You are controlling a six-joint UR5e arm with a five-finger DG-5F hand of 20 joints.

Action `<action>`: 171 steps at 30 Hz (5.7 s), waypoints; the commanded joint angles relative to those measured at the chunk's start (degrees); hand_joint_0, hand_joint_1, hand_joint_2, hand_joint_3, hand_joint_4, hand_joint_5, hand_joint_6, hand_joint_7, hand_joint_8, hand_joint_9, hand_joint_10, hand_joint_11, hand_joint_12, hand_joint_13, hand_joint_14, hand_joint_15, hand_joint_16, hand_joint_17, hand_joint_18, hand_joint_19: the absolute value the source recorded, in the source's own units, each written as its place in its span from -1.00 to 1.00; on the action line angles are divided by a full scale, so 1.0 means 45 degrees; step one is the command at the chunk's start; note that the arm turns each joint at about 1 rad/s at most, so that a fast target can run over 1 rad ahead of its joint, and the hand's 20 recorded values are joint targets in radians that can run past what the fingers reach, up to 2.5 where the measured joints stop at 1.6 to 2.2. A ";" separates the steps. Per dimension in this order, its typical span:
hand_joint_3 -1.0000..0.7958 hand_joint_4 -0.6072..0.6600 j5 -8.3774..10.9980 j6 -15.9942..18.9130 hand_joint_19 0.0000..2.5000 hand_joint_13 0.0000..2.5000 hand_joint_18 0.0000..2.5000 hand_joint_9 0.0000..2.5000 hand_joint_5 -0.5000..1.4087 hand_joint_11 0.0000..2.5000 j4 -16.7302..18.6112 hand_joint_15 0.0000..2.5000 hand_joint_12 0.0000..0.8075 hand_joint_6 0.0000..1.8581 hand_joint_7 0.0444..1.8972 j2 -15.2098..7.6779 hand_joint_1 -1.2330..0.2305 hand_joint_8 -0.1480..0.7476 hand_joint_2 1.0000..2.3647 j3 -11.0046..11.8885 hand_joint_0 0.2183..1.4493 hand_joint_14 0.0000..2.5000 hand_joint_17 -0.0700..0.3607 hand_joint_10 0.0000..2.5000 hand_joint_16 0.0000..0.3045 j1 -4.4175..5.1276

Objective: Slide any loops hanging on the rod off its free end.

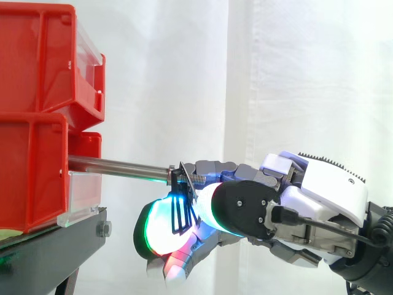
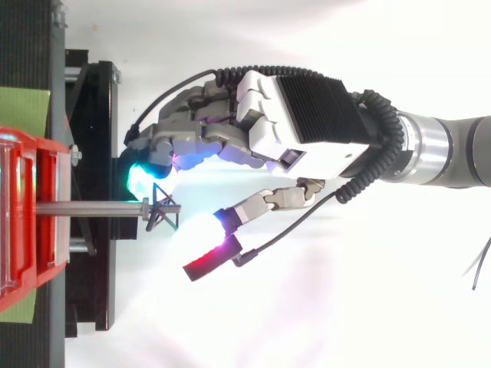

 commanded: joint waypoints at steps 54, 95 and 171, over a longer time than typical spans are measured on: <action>-0.17 0.33 -0.0019 0.0003 -0.67 -0.34 -0.41 -0.22 -0.67 -0.58 0.0018 -0.73 -0.11 -0.12 0.23 0.0006 -0.33 0.07 -0.97 0.0000 -0.40 -0.99 -0.16 -0.99 -0.68 -0.0003; 0.09 0.00 -0.0019 0.1233 -0.68 -0.32 -0.40 -0.16 -0.66 -0.55 -0.3087 -0.73 -0.12 -0.04 0.51 0.1002 -0.32 0.05 -0.96 0.0019 -0.37 -0.99 -0.18 -0.99 -0.69 0.0036; 0.05 0.27 0.2813 0.5725 -0.66 -0.34 -0.40 -0.14 -0.64 -0.50 -1.3107 -0.72 -0.12 -0.06 0.53 0.3853 -0.36 0.10 -0.96 0.0019 -0.41 -0.99 -0.22 -0.99 -0.71 0.0524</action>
